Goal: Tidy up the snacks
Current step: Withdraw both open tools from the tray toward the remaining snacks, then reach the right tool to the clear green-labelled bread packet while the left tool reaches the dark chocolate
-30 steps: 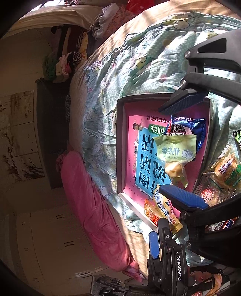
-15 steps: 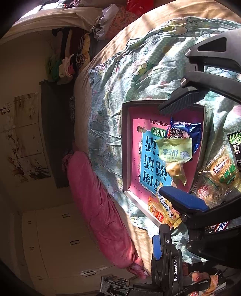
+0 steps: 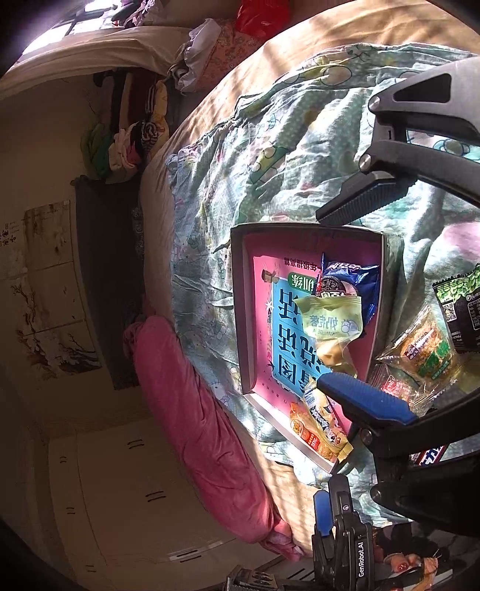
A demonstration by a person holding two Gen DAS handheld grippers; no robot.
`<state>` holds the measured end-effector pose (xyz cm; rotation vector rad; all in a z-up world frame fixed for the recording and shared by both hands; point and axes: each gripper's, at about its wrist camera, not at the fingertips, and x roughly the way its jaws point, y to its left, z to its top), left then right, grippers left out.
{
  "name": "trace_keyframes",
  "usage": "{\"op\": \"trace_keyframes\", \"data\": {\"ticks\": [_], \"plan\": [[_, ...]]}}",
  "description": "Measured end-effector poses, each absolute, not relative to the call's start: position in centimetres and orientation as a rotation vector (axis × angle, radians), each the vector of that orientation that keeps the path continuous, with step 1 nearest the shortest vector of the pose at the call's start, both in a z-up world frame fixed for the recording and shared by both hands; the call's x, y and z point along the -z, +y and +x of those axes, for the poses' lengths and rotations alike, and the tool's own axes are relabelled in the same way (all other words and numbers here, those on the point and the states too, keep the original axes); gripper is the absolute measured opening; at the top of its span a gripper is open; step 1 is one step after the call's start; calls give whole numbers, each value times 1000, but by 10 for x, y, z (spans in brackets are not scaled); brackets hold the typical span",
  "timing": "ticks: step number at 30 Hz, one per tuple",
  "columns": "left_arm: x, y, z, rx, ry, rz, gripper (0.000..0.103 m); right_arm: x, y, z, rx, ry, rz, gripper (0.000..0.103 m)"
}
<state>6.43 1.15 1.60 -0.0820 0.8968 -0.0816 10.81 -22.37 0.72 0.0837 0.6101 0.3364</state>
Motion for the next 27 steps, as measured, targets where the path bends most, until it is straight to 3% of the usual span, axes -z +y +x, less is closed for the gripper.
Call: {"op": "trace_keyframes", "data": {"ticks": [27], "plan": [[7,5,38,135,961,-45,62,5,-202,79,-342,692,12,81]]}}
